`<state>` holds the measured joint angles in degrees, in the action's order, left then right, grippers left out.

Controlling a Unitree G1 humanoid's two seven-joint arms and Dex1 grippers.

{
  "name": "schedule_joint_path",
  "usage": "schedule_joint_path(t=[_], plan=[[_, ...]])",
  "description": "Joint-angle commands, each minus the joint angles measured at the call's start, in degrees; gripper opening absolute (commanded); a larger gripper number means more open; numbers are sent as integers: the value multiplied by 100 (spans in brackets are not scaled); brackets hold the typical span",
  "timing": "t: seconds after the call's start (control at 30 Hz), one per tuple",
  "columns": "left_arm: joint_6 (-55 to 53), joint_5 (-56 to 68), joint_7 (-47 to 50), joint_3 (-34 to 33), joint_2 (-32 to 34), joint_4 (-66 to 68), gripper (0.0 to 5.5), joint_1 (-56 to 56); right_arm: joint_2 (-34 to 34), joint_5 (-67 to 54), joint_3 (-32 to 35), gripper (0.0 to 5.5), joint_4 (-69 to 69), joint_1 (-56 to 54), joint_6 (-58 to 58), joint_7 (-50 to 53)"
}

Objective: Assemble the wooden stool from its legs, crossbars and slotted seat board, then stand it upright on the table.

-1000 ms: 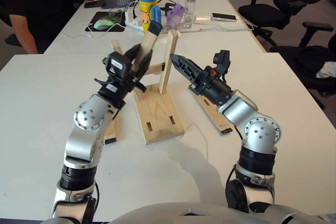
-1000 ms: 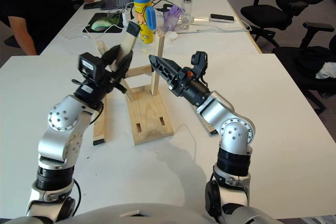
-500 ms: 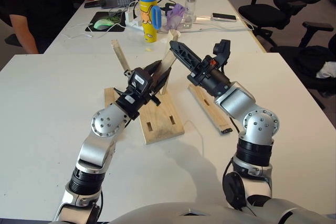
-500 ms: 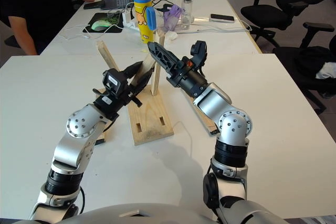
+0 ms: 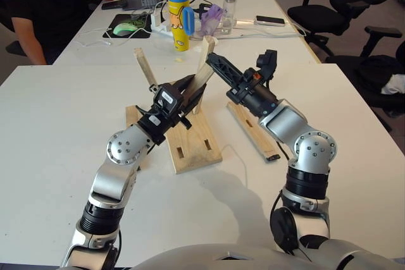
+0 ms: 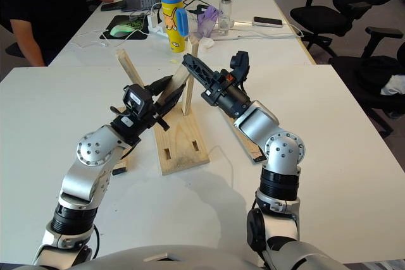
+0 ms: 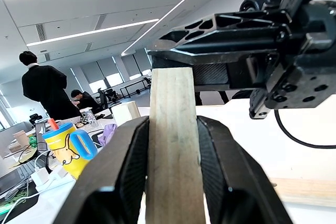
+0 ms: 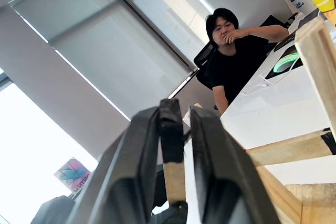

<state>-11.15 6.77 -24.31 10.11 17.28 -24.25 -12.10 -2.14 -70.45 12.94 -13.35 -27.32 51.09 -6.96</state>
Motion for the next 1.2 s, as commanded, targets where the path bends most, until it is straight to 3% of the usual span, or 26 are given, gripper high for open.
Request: schedule_joint_path(t=[0.03,0.23,0.27,0.47,0.67,0.93,1.2], plan=[[-83,-21,-24,-48,39,40,130,21,-71,-137,-62,43,-37,87,61,67],[-169,8,54,-106,-67,104,130,-3,-170,27,-96,43,9,135,-11,48],[-175,194,32,-175,-149,55,166,18,-220,122,-99,43,17,154,-43,46],[-570,1423,263,-973,-624,-58,257,32,-1125,1080,87,43,-36,654,-320,-202],[-475,1581,346,-1192,-652,74,259,268,-2235,2405,314,43,-118,1292,-1106,-728],[-281,1321,592,-1086,-827,327,259,313,-1994,3721,-161,43,1173,1125,-2662,-1403],[-280,1275,582,-1073,-770,533,259,162,-1724,3952,-96,43,1599,1056,-3124,-1541]])
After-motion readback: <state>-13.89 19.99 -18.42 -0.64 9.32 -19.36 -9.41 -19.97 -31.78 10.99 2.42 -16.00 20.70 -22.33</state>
